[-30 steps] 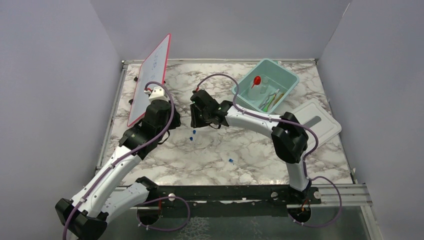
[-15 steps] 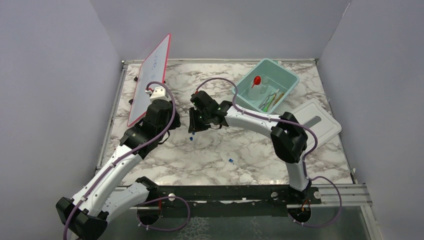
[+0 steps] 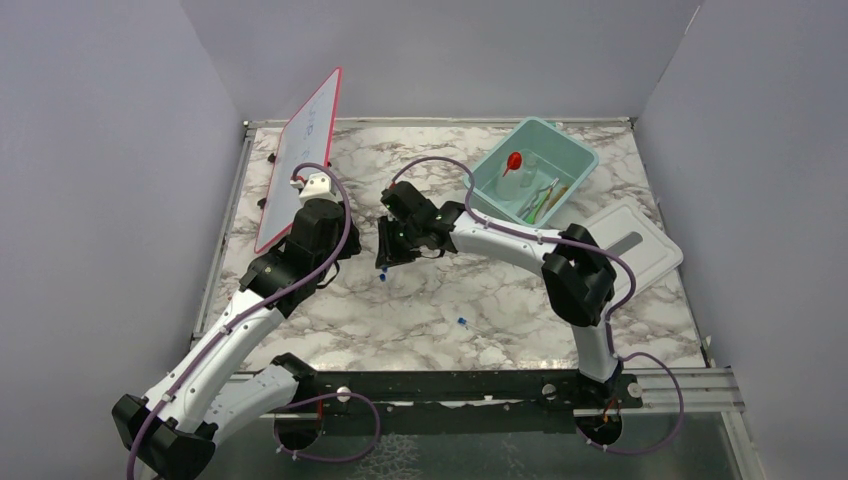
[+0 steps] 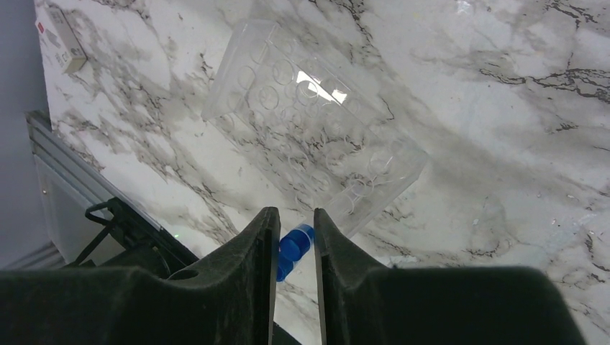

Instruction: Organize the chemistry lab equipment

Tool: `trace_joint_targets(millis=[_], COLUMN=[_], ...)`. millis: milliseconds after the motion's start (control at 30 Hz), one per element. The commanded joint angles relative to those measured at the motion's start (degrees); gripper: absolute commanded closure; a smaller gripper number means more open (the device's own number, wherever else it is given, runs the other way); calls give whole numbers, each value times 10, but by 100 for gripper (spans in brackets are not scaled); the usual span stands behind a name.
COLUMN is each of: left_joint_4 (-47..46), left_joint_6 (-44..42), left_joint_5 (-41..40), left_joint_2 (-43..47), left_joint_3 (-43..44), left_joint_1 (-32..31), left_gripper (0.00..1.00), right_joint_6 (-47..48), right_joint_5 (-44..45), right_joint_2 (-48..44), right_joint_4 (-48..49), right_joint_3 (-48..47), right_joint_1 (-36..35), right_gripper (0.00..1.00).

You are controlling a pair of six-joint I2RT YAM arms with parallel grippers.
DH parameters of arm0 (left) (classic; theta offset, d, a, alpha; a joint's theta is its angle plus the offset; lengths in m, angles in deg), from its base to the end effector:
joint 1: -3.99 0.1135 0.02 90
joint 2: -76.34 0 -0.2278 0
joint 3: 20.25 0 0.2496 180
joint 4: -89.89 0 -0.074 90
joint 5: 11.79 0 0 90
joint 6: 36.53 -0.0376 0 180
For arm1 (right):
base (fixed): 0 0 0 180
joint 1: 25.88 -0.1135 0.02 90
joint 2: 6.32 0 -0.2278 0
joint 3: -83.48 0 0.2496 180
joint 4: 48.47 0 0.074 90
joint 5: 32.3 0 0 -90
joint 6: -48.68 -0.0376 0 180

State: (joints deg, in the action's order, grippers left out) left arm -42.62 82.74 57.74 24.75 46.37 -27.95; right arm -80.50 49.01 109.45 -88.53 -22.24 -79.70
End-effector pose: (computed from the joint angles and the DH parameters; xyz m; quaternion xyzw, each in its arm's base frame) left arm 0.1866 -0.1008 0.2981 -0.0654 0.8644 -0.1071 0.4870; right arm 0.2529 0.3554 0.1898 -0.1451 0.9264 0.2958 0.1825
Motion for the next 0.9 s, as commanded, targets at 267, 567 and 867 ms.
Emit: trace_joint_targets(millis=[267,567,867], left_joint_4=[4,4,3], left_joint_6=[-8,-8,-9], left_joint_5=[-12,-12,-12], left_joint_2=[1,1,0], left_joint_3=[-1,-2,-2], left_joint_1=[4,4,5], left_gripper=[63,63,63], right_joint_6=[5,12,24], right_joint_5=[-12,-36,-26], right_joint_2=[-36,-42,-40], right_joint_4=[-22,-27,-30], right_joint_3=[-15,-15,-19], right_joint_1=[0,0,0], right_gripper=[74,69,62])
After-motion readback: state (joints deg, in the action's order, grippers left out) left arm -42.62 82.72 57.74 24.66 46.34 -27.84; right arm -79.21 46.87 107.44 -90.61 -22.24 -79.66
